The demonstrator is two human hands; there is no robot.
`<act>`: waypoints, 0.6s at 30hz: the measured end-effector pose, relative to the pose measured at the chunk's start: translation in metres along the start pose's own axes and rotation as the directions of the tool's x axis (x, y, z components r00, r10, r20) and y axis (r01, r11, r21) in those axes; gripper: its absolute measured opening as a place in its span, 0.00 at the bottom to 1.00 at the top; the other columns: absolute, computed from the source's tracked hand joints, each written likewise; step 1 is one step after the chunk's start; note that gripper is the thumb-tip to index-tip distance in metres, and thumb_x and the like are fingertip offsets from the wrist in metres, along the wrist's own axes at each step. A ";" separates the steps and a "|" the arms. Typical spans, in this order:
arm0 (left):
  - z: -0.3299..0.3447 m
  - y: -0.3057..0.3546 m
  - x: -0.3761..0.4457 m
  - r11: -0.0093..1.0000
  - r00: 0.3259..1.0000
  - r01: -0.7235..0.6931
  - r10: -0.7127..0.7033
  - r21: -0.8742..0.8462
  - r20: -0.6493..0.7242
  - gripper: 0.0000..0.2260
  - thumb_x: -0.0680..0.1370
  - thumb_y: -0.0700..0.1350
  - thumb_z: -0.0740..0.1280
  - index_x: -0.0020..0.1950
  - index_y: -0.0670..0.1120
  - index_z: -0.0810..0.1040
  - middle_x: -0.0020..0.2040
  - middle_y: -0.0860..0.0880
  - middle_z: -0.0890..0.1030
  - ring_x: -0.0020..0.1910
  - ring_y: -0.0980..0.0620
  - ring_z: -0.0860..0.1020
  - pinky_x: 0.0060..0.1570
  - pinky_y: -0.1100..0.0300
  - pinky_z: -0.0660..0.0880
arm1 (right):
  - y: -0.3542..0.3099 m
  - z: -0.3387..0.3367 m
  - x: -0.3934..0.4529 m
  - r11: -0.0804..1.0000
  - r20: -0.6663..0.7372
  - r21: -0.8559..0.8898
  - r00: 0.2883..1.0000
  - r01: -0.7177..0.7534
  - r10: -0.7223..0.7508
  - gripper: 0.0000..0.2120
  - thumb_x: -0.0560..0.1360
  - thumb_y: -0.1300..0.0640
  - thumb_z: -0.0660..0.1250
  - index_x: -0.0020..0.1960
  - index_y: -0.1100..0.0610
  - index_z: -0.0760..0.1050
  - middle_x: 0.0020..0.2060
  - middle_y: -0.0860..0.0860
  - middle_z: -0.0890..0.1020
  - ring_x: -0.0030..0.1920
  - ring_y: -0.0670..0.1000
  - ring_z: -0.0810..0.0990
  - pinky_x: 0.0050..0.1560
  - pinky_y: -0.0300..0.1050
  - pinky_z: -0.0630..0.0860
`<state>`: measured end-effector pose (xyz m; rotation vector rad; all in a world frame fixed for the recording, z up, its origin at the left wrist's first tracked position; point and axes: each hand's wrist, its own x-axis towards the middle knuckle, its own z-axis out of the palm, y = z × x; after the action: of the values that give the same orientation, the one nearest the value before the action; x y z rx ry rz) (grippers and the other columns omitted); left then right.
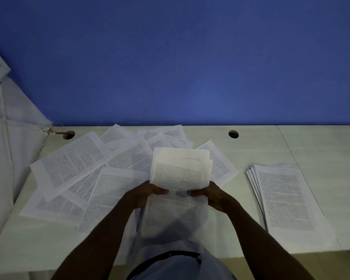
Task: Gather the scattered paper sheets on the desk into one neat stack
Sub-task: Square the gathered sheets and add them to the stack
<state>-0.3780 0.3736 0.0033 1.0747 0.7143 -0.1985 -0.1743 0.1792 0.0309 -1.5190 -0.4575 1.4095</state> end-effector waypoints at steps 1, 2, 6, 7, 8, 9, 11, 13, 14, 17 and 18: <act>0.003 0.001 -0.001 1.000 1.000 0.004 -0.004 0.013 0.008 0.27 0.71 0.40 0.78 0.68 0.40 0.76 0.64 0.40 0.81 0.64 0.39 0.79 0.64 0.42 0.75 | 0.002 0.001 0.001 1.000 -0.012 -0.015 1.000 -0.005 0.005 0.31 0.67 0.63 0.82 0.67 0.56 0.77 0.61 0.56 0.84 0.64 0.60 0.81 0.65 0.61 0.79; 0.005 0.001 -0.001 1.000 1.000 0.007 -0.007 0.004 -0.007 0.31 0.68 0.44 0.81 0.68 0.40 0.77 0.64 0.40 0.81 0.64 0.39 0.79 0.65 0.42 0.75 | 0.005 0.001 0.001 1.000 -0.041 -0.019 0.999 -0.022 0.021 0.32 0.65 0.62 0.83 0.67 0.56 0.78 0.60 0.55 0.85 0.63 0.60 0.81 0.65 0.61 0.79; 0.009 -0.005 0.000 0.996 0.997 0.057 -0.060 -0.075 -0.042 0.26 0.71 0.45 0.79 0.67 0.42 0.78 0.64 0.41 0.81 0.63 0.39 0.79 0.66 0.40 0.74 | 0.019 0.000 -0.005 0.973 0.016 -0.099 0.977 -0.209 0.212 0.39 0.60 0.58 0.87 0.68 0.54 0.76 0.61 0.56 0.84 0.64 0.61 0.80 0.61 0.63 0.81; 0.010 -0.008 0.001 0.996 0.996 0.084 -0.084 0.014 -0.006 0.27 0.71 0.45 0.79 0.68 0.43 0.77 0.64 0.42 0.81 0.63 0.41 0.79 0.66 0.41 0.74 | 0.022 0.000 -0.010 0.952 0.046 -0.146 0.960 -0.268 0.277 0.39 0.60 0.58 0.87 0.69 0.53 0.75 0.62 0.56 0.83 0.64 0.60 0.80 0.61 0.61 0.82; 0.011 -0.012 0.000 0.991 0.995 0.101 -0.103 0.089 0.019 0.30 0.69 0.46 0.81 0.69 0.43 0.77 0.64 0.43 0.81 0.64 0.42 0.79 0.66 0.42 0.74 | 0.025 0.001 -0.014 0.932 0.064 -0.187 0.943 -0.309 0.326 0.38 0.62 0.59 0.86 0.68 0.52 0.75 0.62 0.55 0.82 0.64 0.60 0.79 0.60 0.59 0.82; 0.011 -0.015 0.000 0.986 0.992 0.112 -0.117 0.123 0.038 0.34 0.65 0.48 0.83 0.69 0.43 0.77 0.65 0.43 0.81 0.64 0.42 0.79 0.66 0.42 0.74 | 0.028 0.001 -0.018 0.916 0.069 -0.214 0.930 -0.339 0.360 0.36 0.64 0.60 0.85 0.68 0.52 0.74 0.63 0.55 0.81 0.64 0.59 0.79 0.60 0.58 0.82; 0.010 -0.020 0.000 0.985 0.989 0.140 -0.143 0.098 0.025 0.39 0.60 0.50 0.85 0.68 0.42 0.77 0.64 0.42 0.81 0.64 0.42 0.79 0.66 0.43 0.74 | 0.037 0.000 -0.022 0.899 0.078 -0.218 0.911 -0.380 0.404 0.35 0.66 0.60 0.84 0.69 0.52 0.74 0.63 0.55 0.81 0.65 0.59 0.79 0.63 0.59 0.81; 0.011 -0.022 -0.001 0.985 0.990 0.134 -0.138 0.105 0.038 0.39 0.60 0.50 0.85 0.68 0.41 0.78 0.64 0.42 0.81 0.64 0.42 0.79 0.66 0.45 0.74 | 0.042 -0.001 -0.026 0.878 0.090 -0.210 0.886 -0.430 0.456 0.35 0.65 0.58 0.85 0.69 0.53 0.76 0.63 0.55 0.83 0.65 0.58 0.80 0.64 0.60 0.80; 0.012 -0.024 -0.001 0.985 0.990 0.126 -0.132 0.117 0.040 0.39 0.61 0.50 0.85 0.68 0.41 0.77 0.65 0.42 0.81 0.64 0.43 0.79 0.66 0.46 0.75 | 0.043 -0.001 -0.028 0.866 0.092 -0.216 0.874 -0.450 0.477 0.34 0.65 0.58 0.85 0.69 0.53 0.77 0.62 0.54 0.84 0.64 0.58 0.81 0.63 0.59 0.80; 0.010 -0.034 0.002 0.993 0.990 0.110 -0.106 0.040 -0.097 0.44 0.56 0.53 0.86 0.68 0.41 0.77 0.64 0.42 0.81 0.63 0.41 0.79 0.64 0.43 0.76 | 0.046 0.000 -0.029 0.874 0.077 -0.188 0.881 -0.447 0.467 0.33 0.64 0.57 0.85 0.67 0.55 0.78 0.60 0.55 0.85 0.62 0.58 0.83 0.62 0.57 0.81; 0.008 -0.036 0.003 0.995 0.978 0.103 -0.104 -0.014 -0.180 0.46 0.54 0.54 0.87 0.67 0.40 0.78 0.62 0.41 0.82 0.62 0.39 0.80 0.63 0.40 0.76 | 0.048 -0.002 -0.029 0.890 0.060 -0.148 0.894 -0.432 0.444 0.34 0.63 0.55 0.86 0.66 0.56 0.80 0.59 0.55 0.86 0.61 0.59 0.84 0.63 0.58 0.81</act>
<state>-0.3894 0.3495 -0.0229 1.0603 0.9342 -0.1896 -0.1959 0.1341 0.0068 -1.7426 -0.2721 1.8357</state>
